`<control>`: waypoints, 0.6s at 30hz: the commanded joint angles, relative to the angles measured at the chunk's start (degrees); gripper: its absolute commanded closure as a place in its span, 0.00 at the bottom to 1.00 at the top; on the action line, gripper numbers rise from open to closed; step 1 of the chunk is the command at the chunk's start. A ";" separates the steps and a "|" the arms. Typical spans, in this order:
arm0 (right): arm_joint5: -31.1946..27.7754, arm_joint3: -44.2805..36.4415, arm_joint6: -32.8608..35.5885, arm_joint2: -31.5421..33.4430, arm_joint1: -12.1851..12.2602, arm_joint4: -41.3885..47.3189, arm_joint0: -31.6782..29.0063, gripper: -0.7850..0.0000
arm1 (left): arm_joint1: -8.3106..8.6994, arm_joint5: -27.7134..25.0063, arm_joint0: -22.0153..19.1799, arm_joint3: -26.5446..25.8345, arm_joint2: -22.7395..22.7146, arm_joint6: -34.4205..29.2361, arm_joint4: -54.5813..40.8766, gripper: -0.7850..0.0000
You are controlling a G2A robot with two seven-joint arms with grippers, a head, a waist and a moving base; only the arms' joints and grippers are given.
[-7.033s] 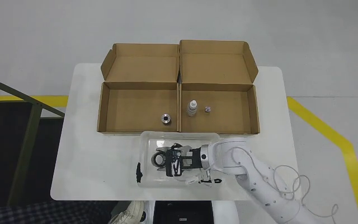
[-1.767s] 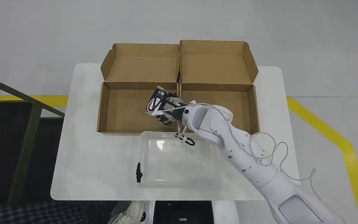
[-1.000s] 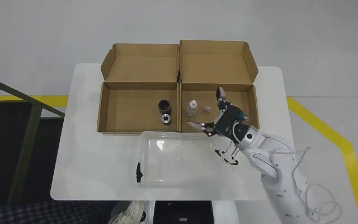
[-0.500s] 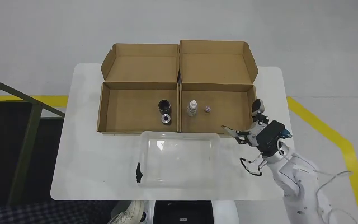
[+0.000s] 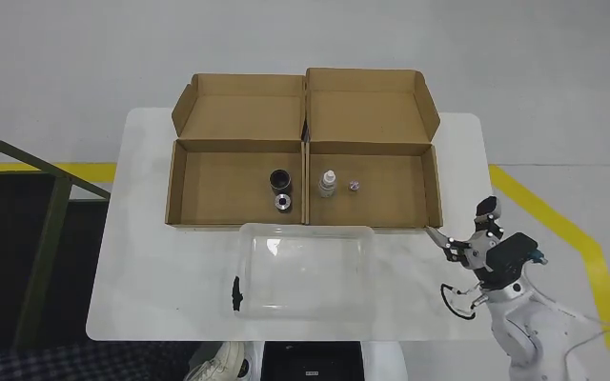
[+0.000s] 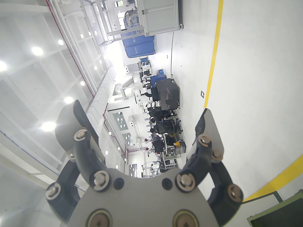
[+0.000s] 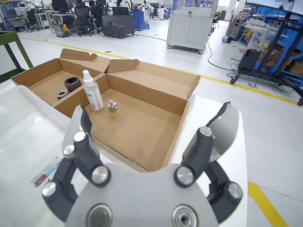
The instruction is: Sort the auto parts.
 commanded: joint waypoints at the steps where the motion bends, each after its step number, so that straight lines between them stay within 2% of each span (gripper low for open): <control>1: -0.17 0.07 -0.24 0.62 0.05 0.36 -0.44 0.00 | 0.00 0.00 0.00 0.00 0.00 0.00 0.00 0.00; 18: -0.96 0.05 0.01 1.09 0.16 0.38 -0.76 0.00 | 0.00 0.00 0.00 0.00 0.00 0.00 0.00 0.00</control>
